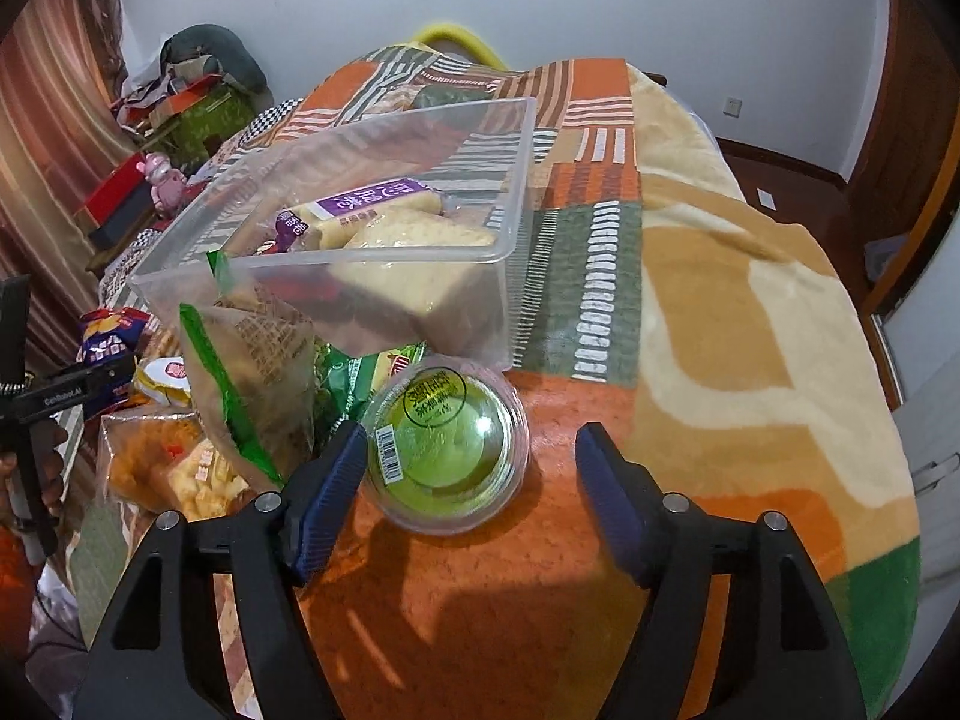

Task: Organize snacks
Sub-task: 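Grasp blue biscuit bag with left tool while right tool grasps green jelly cup, then drop the blue bag and green jelly cup into the clear box with both tools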

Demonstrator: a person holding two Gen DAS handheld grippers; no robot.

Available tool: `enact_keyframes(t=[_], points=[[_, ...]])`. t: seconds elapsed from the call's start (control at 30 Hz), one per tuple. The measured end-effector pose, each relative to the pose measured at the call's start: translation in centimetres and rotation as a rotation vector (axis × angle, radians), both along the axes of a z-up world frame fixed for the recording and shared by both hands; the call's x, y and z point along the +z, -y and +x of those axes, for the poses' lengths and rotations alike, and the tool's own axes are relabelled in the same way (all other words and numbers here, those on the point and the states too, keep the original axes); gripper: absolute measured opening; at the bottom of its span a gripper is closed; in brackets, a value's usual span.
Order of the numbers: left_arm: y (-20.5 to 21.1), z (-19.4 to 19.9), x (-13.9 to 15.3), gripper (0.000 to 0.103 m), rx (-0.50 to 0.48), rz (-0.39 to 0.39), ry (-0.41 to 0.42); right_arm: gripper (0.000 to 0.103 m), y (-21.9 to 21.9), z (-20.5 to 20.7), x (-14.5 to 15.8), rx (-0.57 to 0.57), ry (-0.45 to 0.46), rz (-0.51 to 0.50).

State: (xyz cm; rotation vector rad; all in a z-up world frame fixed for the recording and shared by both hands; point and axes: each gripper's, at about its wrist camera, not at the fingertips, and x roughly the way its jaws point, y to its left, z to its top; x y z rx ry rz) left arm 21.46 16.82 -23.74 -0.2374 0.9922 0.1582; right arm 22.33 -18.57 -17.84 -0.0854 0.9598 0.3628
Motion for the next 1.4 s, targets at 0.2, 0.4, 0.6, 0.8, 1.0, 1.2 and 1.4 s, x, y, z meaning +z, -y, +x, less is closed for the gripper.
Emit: enact_keyframes(t=[0.2, 0.4, 0.6, 0.8, 1.0, 1.2, 1.4], points=[[0.3, -0.4, 0.8, 0.053, -0.031, 0.009, 0.03, 0.069, -0.8, 0.1, -0.8, 0.017, -0.012, -0.029], [0.3, -1.7, 2.5, 0.051, -0.036, 0.036, 0.068, 0.052, -0.1, 0.1, -0.6, 0.003, -0.024, -0.005], [0.7, -2.8, 5.4, 0.051, -0.045, 0.041, 0.13, 0.051, 0.8, -0.8, 0.5, -0.015, 0.006, 0.008], [1.8, -3.1, 8.8, 0.051, -0.076, 0.047, 0.205, 0.051, 1.7, -1.5, 3.2, -0.03, 0.072, 0.029], [3.2, -2.2, 11.4, 0.051, -0.11, 0.026, 0.266, 0.051, 1.6, -1.2, 6.0, -0.028, 0.146, 0.05], [5.3, -0.4, 13.0, 0.051, -0.154, 0.013, 0.312, 0.051, 0.2, 0.0, 7.7, -0.017, 0.201, 0.061], [7.2, 2.2, 13.2, 0.051, -0.202, 0.011, 0.323, 0.051, -1.4, 1.7, 8.2, 0.0, 0.229, 0.072]])
